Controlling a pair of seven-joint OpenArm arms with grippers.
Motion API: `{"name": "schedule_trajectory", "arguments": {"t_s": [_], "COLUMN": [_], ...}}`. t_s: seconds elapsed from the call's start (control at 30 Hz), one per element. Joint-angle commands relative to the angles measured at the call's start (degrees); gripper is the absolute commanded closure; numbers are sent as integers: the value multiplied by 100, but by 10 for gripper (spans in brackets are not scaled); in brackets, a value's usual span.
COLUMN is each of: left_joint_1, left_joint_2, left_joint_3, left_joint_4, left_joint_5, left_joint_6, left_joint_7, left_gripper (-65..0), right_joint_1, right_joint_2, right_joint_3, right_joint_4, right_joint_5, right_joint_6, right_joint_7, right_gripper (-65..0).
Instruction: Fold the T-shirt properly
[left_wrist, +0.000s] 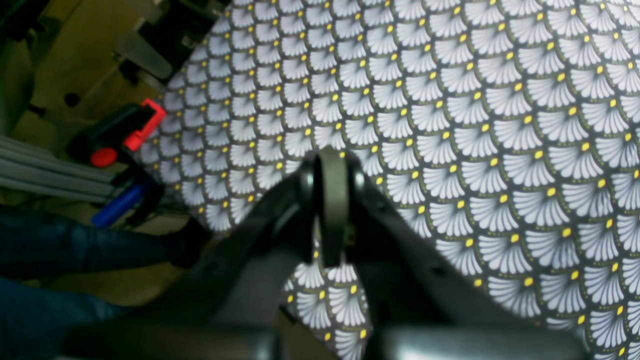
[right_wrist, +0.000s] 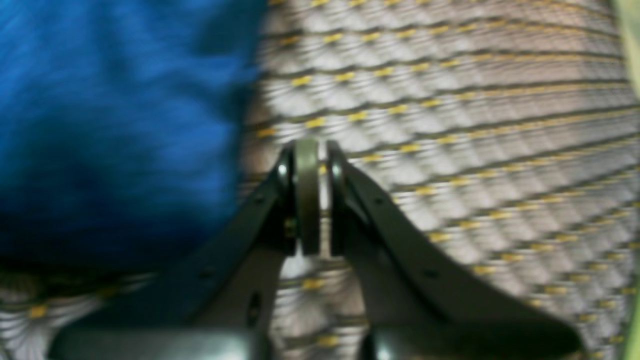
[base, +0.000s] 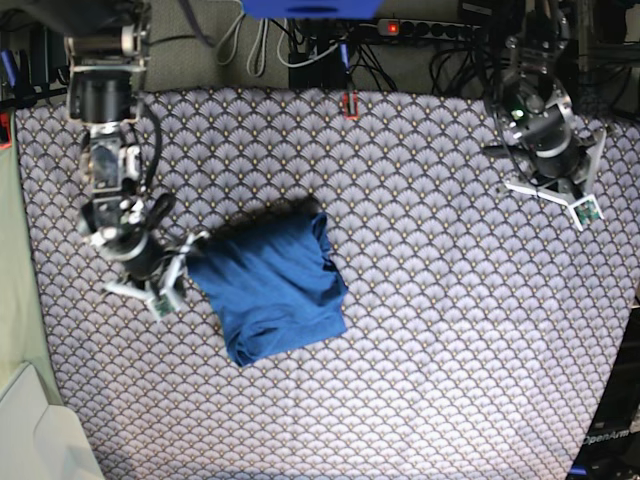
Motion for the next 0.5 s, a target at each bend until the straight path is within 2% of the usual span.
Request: {"name": "schedule_trajectory", "arguments": {"t_s": [0.0,0.1,0.23,0.47], "left_joint_1": [-9,44,185,220], "left_joint_2": [-58,-93,-102,-313], "left_joint_3": [-30,-56,-302,-478], "left_joint_4": [99,99,116,116], "left_joint_5": [124,124,124,88], "left_joint_6": [52,52,52,52], "left_joint_7": [-95,-86,-86,-86], "left_gripper": [-2,-2,-2,-2], "right_joint_1": [56,-93,-357,-955], "right_joint_2": [59,-134,-196,-679], "right_joint_3": [20,20,12,-32], "right_joint_4": [104,113,174,1176], "right_joint_5": [75,75,75,75], "right_joint_6": [-23,-23,-23,-15], "right_joint_7": [129,111,111,111], "right_gripper": [-8,-8,-8,-10]}}
